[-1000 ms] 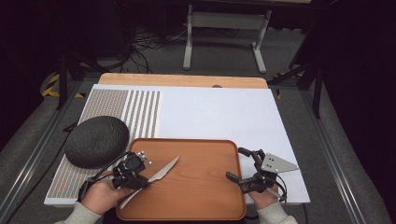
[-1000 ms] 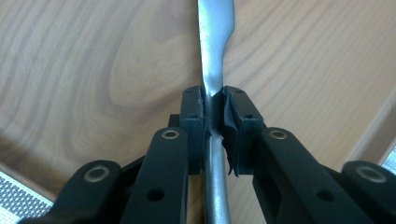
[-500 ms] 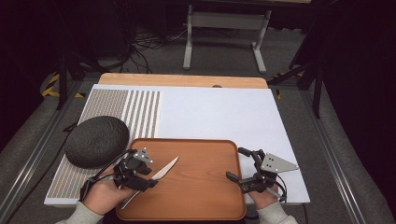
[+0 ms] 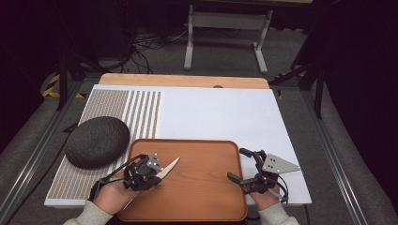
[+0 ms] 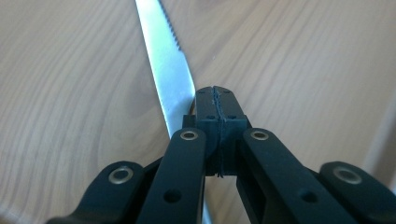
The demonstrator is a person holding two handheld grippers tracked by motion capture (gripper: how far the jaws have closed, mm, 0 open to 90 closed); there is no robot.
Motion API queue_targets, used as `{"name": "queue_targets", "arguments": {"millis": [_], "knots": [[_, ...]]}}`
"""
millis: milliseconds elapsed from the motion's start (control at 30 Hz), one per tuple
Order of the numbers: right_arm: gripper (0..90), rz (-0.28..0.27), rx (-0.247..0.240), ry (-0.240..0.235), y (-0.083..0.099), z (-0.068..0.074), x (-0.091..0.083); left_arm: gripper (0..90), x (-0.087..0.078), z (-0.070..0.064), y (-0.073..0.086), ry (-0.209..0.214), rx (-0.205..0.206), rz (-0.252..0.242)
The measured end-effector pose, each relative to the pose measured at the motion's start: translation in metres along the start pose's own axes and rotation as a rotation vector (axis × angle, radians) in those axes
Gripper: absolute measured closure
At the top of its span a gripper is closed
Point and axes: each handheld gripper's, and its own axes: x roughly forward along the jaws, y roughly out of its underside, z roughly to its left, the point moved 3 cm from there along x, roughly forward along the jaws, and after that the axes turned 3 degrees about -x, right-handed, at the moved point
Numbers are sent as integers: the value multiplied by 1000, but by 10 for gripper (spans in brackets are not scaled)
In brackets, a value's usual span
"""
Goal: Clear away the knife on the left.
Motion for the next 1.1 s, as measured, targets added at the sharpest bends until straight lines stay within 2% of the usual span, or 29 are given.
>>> {"name": "queue_targets", "arguments": {"millis": [67,233,733,833,1100], "knots": [[44,2,-1,2,0,-1,0,899,2,0,1,-9,0,16],[44,3,-2,4,0,-1,-1,899,2,3,2,-23,-5,19],[44,3,-3,6,0,-1,-1,899,-4,26,17,-28,-93,-10],[44,3,-3,6,0,-1,-1,899,-6,30,20,-30,-96,-14],[44,3,-2,7,1,-1,-2,898,-10,41,28,-37,-140,-14]]}}
